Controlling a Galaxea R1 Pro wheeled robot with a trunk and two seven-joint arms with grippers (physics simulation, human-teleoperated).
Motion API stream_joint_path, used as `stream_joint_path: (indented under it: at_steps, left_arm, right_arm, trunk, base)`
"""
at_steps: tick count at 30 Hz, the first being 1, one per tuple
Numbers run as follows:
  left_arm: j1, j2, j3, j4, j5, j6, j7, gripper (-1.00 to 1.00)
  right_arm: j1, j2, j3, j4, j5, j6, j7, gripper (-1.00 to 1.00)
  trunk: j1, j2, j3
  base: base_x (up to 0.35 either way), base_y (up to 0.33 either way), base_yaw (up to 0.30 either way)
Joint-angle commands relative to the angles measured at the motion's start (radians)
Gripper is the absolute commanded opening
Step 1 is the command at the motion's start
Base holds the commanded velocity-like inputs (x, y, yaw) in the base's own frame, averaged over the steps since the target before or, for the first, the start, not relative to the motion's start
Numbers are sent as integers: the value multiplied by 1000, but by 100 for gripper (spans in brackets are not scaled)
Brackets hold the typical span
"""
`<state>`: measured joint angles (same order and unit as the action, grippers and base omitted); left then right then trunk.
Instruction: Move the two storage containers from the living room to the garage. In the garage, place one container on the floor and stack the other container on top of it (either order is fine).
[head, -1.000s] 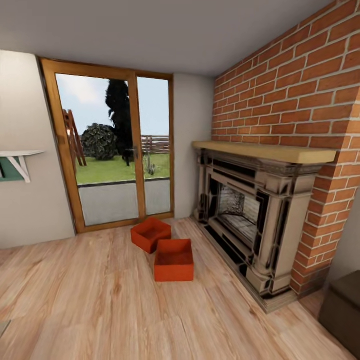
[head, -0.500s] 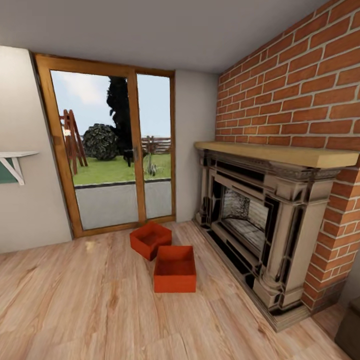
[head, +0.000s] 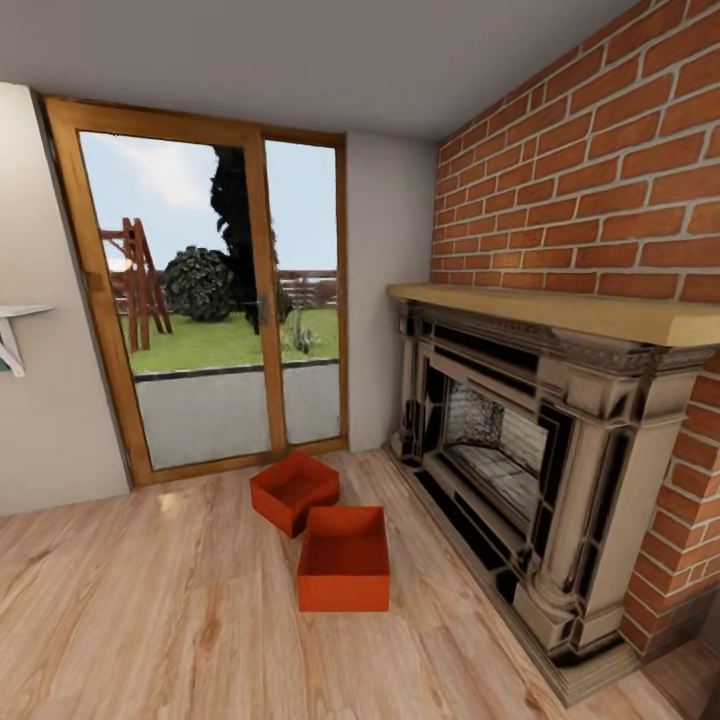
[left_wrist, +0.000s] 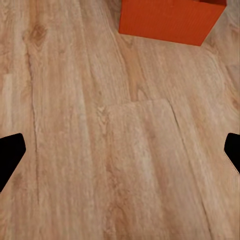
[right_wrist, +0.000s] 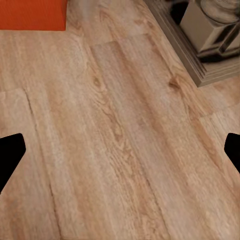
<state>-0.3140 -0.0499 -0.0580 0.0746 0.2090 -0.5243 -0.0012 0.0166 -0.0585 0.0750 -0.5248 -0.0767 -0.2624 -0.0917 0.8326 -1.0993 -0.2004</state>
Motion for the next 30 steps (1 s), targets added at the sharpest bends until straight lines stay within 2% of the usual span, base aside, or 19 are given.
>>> stream_joint_path:
  at_steps: [1, 15, 21, 30]
  left_arm:
    - [-2, -1, -6, 4, 7, -6, 0, 100]
    - [-2, -1, -6, 4, 7, -6, 0, 100]
    - [-2, -1, -6, 5, 7, -6, 0, 100]
    - [-2, -1, -6, 4, 7, -6, 0, 100]
  right_arm:
    - [0, -1, 9, -1, -7, -1, -7, 100]
    - [0, -1, 8, -1, -9, -1, -6, 100]
    - [0, -1, 9, -1, -8, -1, -6, 100]
    - [0, -1, 9, -1, -8, -1, -6, 100]
  trunk:
    - [1, -1, -1]
    - [1, -1, -1]
    - [1, -1, -1]
    - [1, -1, -1]
  base:
    - [328, -72, 0]
    - [328, 0, 1]
    - [328, 52, 121]
    - [328, 2, 7]
